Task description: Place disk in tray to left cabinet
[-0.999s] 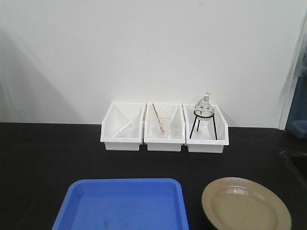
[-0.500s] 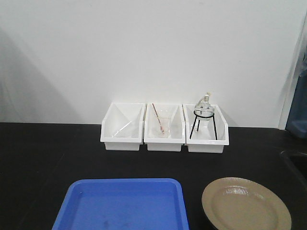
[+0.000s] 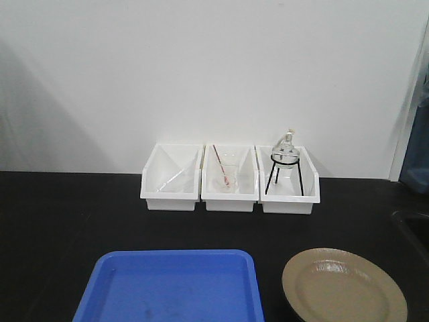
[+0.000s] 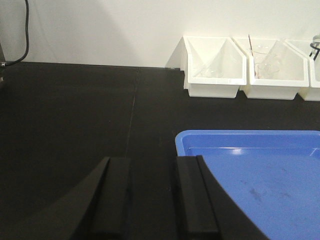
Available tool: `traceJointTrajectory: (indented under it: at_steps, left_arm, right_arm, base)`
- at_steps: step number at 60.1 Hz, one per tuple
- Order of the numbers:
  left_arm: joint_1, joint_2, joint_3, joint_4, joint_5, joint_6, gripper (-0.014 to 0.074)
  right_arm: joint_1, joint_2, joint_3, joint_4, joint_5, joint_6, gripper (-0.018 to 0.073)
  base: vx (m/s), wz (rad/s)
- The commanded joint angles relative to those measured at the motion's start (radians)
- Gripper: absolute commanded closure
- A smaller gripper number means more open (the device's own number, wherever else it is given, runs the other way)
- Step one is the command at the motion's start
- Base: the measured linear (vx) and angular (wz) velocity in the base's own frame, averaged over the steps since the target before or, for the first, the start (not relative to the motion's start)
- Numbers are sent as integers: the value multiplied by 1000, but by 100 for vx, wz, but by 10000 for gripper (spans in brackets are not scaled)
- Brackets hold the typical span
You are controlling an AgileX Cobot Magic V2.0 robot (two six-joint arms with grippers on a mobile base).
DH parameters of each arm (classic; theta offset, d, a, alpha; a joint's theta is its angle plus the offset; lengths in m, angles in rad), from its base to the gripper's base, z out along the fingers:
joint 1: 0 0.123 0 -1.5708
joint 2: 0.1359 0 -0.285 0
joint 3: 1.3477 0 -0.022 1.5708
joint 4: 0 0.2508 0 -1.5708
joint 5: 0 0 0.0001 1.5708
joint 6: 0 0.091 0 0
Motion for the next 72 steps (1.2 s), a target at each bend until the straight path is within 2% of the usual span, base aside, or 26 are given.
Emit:
traceJointTrajectory:
  at_steps: [1,3,9,20,29,39,56,72]
  left_arm:
    - [-5,5,-34,-6,-76,-1,231]
    - [-5,5,-34,-6,-73,-1,231]
    - [-5,5,-34,-6,-68,-1,231]
    - [-5,5,-34,-6,-39,-1,231]
    - [-5,5,-34,-6,2,-1,231]
    - [-5,5,-34,-6,38,-1,231]
    - [-5,5,-34,-6,48,-1,231]
    - [-5,5,-34,-6,48,-1,231]
  right_arm:
    - [-1,80,-36,209,-112,108,76]
    - [-1,124,-36,261,-140,107,76]
    - [-1,255,-41,308,-213,110,76]
    - [-1,483,-134,292,-202,122,77]
    - [-1,652,-253,220,-189,122,82]
    - [-1,794,-366,216,-141,122,82]
    - [-1,881,-421,230,-98,122,82]
    - [-1,930,-421,229,-172,138,97]
  base:
    - [0,0]
    - [0,0]
    - [0,0]
    - [0,0]
    - [0,0]
    - [0,0]
    - [0,0]
    - [0,0]
